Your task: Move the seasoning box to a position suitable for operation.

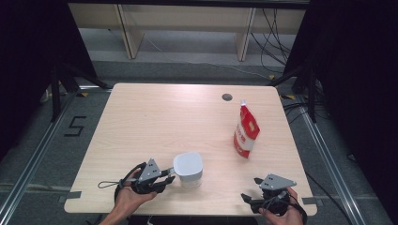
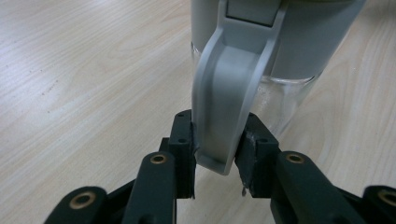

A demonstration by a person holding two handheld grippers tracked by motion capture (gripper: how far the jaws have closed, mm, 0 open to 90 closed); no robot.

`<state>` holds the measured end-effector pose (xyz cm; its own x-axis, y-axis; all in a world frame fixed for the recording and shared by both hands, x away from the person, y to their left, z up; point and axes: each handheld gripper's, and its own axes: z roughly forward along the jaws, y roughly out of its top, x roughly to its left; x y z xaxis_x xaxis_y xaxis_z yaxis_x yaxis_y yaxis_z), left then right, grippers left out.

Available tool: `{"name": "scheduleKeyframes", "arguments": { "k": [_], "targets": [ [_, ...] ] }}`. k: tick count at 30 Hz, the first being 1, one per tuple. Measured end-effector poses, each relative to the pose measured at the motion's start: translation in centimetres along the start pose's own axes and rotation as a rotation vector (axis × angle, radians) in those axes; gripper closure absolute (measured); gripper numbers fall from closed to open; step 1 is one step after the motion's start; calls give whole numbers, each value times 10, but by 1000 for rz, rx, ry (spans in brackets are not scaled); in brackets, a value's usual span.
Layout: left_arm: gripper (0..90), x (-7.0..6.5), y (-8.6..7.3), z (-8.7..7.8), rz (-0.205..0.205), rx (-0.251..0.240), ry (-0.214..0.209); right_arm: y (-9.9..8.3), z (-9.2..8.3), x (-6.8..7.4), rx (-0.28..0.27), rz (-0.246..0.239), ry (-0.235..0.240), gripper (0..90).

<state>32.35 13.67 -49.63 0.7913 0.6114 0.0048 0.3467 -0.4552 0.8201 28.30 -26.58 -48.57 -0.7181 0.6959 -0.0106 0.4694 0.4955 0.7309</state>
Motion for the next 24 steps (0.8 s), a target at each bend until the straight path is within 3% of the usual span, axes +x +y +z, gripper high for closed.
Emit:
{"name": "scheduleKeyframes", "arguments": {
  "k": [7,8,10,11,19,24],
  "targets": [
    [693,-1,4,7,11,-10,-25,0,0,0,-1,-1,-14,256],
    [693,3,6,7,61,1,-27,0,0,0,0,-3,-13,256],
    [693,1,5,9,26,-10,-40,0,0,0,1,-4,-6,256],
    [693,2,6,9,42,-6,-41,0,0,0,0,-6,-5,256],
    [694,7,8,13,40,-7,-45,1,-1,-1,-13,-26,-15,256],
    [694,10,9,14,50,-1,-46,1,-1,1,-11,-11,1,256]
  ]
}}
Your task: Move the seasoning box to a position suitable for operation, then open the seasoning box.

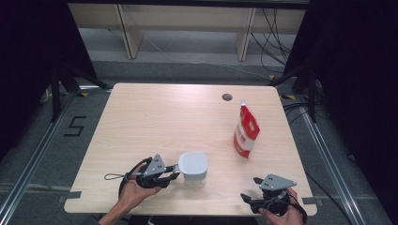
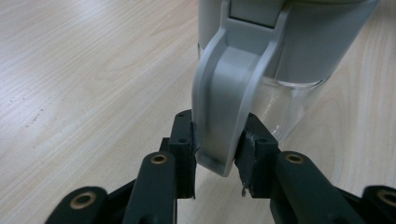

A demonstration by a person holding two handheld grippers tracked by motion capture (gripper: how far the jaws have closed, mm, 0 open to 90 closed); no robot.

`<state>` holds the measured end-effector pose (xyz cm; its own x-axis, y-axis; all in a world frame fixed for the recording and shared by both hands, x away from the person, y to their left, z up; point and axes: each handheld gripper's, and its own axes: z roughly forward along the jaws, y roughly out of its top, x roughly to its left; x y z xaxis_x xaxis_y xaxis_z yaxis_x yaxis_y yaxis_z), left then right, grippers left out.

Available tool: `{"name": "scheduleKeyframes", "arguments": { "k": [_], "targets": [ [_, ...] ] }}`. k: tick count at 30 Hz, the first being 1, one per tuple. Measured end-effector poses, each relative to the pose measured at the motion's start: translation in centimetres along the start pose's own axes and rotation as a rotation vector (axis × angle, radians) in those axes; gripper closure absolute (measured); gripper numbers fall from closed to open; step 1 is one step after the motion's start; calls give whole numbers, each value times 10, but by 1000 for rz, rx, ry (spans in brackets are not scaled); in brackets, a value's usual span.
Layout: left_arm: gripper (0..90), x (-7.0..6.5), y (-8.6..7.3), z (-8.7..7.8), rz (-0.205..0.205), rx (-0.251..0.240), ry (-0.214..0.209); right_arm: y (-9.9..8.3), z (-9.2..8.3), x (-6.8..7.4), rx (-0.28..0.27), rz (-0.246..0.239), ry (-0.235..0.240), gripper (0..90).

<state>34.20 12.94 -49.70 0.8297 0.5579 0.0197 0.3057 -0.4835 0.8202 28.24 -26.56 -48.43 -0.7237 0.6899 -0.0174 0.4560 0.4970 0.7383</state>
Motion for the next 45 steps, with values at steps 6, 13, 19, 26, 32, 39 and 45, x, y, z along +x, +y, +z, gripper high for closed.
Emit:
{"name": "scheduleKeyframes", "arguments": {
  "k": [6,13,19,26,32,39,45],
  "targets": [
    [601,-1,1,-1,-5,13,31,-1,0,-1,-6,-19,-14,256],
    [280,-4,-3,-17,-109,2,32,-3,-1,-2,-4,-16,-10,256],
    [251,-4,-5,-35,-159,-34,41,-3,0,-2,0,-13,-4,256],
    [229,-6,-4,-46,-195,-61,32,-2,1,-1,9,-6,-1,256],
    [215,-8,-1,-51,-208,-59,22,-2,1,-1,11,-11,-2,256],
    [214,-9,3,-56,-207,-71,22,-2,0,-1,10,-8,1,256],
    [215,-11,9,-63,-207,-100,25,-1,1,0,1,-19,0,255]
  ]
}}
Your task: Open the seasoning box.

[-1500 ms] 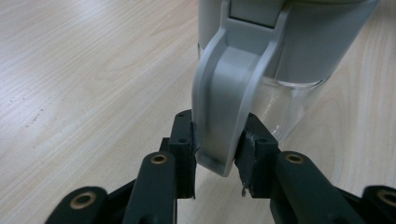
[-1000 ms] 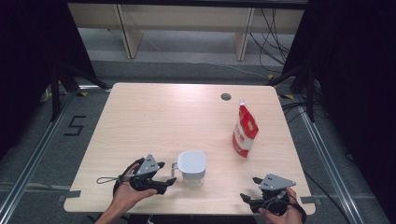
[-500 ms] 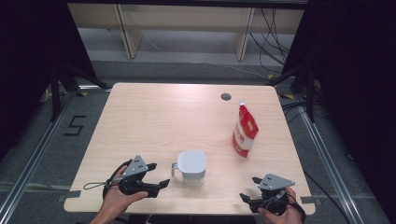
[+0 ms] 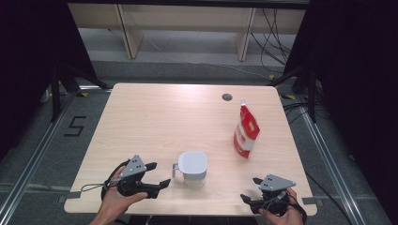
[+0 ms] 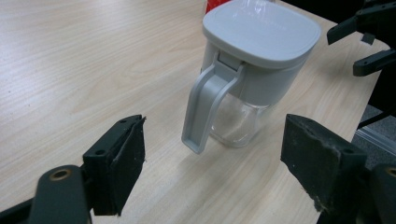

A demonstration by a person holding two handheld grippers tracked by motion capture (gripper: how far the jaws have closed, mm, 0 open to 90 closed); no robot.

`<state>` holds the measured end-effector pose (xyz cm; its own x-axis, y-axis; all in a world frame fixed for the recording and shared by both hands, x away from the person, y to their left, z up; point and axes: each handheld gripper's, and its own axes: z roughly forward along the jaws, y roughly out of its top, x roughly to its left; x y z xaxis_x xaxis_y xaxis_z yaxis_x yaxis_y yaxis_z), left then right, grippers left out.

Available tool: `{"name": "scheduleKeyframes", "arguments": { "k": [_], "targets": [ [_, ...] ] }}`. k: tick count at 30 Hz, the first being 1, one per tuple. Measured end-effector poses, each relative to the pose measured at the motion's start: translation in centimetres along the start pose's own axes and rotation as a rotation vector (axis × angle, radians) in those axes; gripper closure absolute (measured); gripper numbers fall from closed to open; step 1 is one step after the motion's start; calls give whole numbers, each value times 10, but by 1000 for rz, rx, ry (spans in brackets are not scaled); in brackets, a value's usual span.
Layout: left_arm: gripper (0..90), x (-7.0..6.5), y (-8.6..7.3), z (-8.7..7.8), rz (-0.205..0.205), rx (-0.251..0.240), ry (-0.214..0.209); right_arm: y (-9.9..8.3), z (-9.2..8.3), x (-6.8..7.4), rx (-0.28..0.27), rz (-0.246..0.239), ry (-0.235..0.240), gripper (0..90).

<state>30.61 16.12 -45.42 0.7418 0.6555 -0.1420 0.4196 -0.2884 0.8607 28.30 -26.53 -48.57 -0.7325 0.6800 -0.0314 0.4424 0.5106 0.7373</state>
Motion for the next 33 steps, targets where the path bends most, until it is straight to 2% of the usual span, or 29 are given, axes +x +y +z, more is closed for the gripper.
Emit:
{"name": "scheduleKeyframes", "arguments": {
  "k": [4,6,7,9,10,12,13,15,17,18,19,20,21,22,23,26,27,31,32,33],
  "targets": [
    [219,-3,6,-3,-4,-29,-6,0,0,-1,-24,9,7,235],
    [227,-3,7,-3,-1,-27,-3,1,0,-2,-28,11,11,221],
    [239,-4,8,-3,-3,-34,-10,1,1,-2,-54,37,30,196],
    [263,-5,8,-3,-8,-42,-18,2,1,-2,-62,41,33,183],
    [290,-4,10,-4,0,-47,-29,3,-1,-2,-101,77,29,168],
    [377,-3,11,-4,5,-53,-29,5,-1,-5,-126,78,69,181],
    [442,-2,13,-4,9,-67,-38,5,-2,-4,-136,85,57,198],
    [548,-1,14,-4,15,-77,-49,6,-1,-5,-123,66,72,217],
    [639,-3,16,-2,15,-86,-57,6,-1,-5,-125,64,53,253],
    [675,-3,18,-2,47,-86,-49,7,-1,-5,-122,72,67,266],
    [705,-4,19,-1,52,-98,-50,7,-1,-4,-138,68,33,275],
    [732,-4,19,-1,52,-98,-50,7,-1,-4,-138,68,33,275],
    [732,-5,20,-1,41,-102,-50,8,-1,-3,-127,81,43,290],
    [778,-5,21,1,38,-107,-54,9,0,-1,-112,102,50,307],
    [800,-3,25,3,62,-106,-61,10,2,-4,-129,64,36,315],
    [836,-4,28,9,59,-106,-63,12,3,-3,-121,64,53,344],
    [842,-4,31,14,44,-104,-72,14,3,-3,-133,49,47,349],
    [860,-5,35,21,57,-99,-74,18,6,-1,-141,40,49,356],
    [860,-4,36,23,63,-99,-71,20,8,0,-148,26,54,360],
    [870,-5,37,24,57,-96,-59,22,10,2,-139,33,69,363]
  ]
}}
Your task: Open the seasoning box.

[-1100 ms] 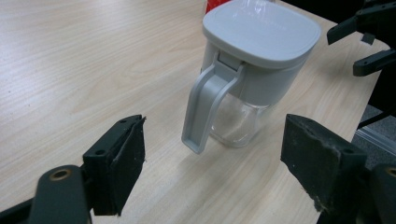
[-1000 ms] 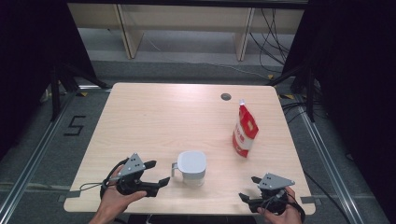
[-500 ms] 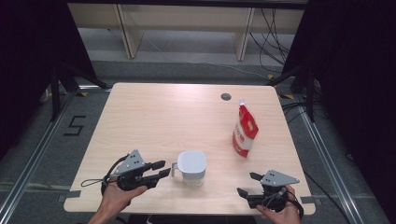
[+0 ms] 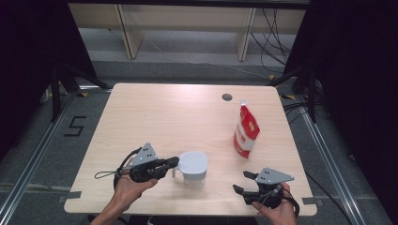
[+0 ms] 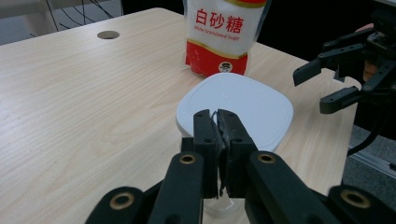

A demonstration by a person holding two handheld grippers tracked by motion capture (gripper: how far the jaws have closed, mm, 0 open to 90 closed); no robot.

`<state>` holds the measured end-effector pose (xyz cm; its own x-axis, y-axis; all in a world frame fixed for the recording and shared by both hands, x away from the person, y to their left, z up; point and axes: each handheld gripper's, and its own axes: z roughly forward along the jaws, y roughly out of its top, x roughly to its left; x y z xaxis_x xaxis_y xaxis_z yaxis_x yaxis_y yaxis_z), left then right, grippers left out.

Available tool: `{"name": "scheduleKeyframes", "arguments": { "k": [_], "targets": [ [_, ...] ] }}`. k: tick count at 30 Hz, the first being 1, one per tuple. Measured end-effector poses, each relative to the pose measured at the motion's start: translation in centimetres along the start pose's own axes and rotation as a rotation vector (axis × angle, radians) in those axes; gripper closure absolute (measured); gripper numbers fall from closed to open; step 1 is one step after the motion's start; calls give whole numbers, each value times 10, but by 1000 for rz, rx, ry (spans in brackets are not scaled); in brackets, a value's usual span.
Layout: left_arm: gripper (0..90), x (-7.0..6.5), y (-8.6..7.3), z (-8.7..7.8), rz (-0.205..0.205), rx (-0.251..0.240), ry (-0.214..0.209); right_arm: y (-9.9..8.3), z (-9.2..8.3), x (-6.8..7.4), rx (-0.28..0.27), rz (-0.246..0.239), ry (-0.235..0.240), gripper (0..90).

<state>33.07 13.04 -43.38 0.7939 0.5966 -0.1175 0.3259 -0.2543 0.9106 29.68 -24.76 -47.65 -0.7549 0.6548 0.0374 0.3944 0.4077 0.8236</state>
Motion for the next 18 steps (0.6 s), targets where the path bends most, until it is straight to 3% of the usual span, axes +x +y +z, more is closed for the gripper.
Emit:
{"name": "scheduleKeyframes", "arguments": {
  "k": [2,5,7,11,12,15,17,18],
  "targets": [
    [874,1,0,3,-4,-5,-1,0,0,2,9,12,-2,363],
    [878,0,0,7,-19,3,12,2,3,1,-5,-16,-6,368],
    [884,0,0,9,4,7,19,3,6,1,-18,-33,7,383],
    [885,-2,-1,9,-1,-4,28,5,7,3,-19,-31,11,414],
    [889,0,-1,9,25,-5,22,7,9,4,-29,-27,28,428],
    [889,0,-2,9,20,-8,26,10,11,6,-36,-23,41,463],
    [889,0,-2,9,24,-9,30,12,14,7,-52,-44,47,515],
    [889,0,-3,9,22,-15,29,16,16,8,-66,-83,50,555]
  ]
}}
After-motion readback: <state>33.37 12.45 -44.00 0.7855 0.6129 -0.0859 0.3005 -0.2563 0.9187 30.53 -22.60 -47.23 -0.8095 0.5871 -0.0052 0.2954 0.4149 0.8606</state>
